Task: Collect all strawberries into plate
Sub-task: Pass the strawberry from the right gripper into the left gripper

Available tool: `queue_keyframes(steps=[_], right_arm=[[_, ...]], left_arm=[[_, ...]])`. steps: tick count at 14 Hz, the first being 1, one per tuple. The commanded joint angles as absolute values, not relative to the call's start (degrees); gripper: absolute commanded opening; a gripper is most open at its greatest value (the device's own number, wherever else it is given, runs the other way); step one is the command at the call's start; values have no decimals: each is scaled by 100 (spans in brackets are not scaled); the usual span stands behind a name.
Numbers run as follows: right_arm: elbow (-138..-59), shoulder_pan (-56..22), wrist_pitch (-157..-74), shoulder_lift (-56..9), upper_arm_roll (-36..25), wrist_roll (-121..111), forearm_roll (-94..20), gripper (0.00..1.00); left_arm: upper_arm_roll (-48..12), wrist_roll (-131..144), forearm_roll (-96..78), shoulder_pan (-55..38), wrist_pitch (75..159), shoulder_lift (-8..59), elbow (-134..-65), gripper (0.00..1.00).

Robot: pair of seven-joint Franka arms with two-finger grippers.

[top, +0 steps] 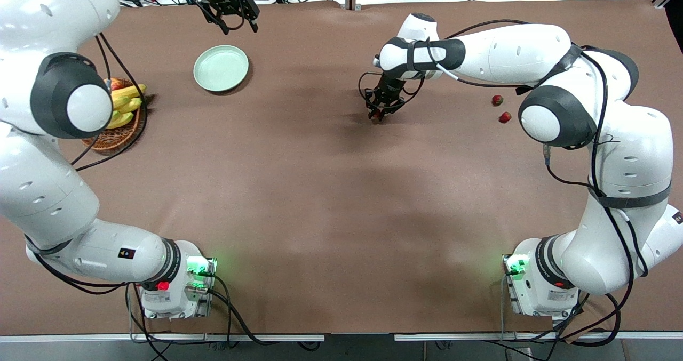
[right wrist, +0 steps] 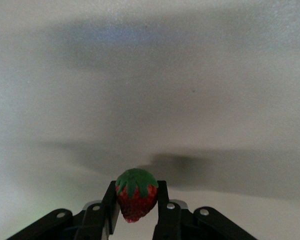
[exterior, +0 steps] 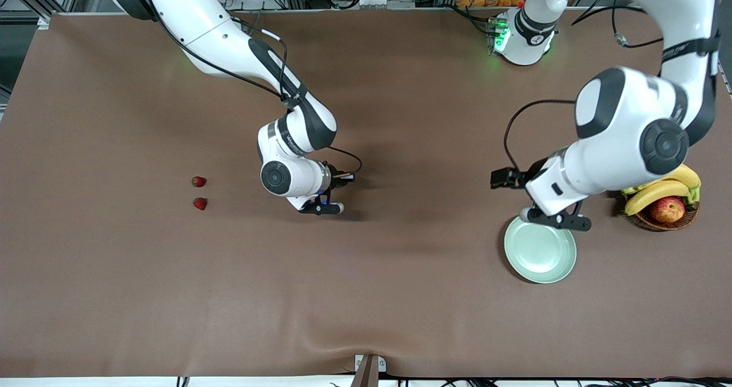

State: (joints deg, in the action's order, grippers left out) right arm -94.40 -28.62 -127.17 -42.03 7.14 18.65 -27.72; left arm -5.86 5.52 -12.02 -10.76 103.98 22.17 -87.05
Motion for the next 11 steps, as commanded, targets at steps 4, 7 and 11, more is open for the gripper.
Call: queue_keyframes(steps=[4, 7, 11], right_arm=[[-9352, -2848, -12648, -4088, 484, 1793, -2795, 87], [-9343, -2673, -12612, -3755, 116, 1775, -2786, 100], [-9465, -1944, -11517, -3253, -52, 1425, -2734, 100]], left_arm=[[-580, 1861, -1292, -1906, 11073, 2952, -8403, 100], [-580, 2546, -1301, -2354, 11556, 3400, -8244, 100], [-536, 3329, -1266, -3127, 12688, 3936, -8244, 100]])
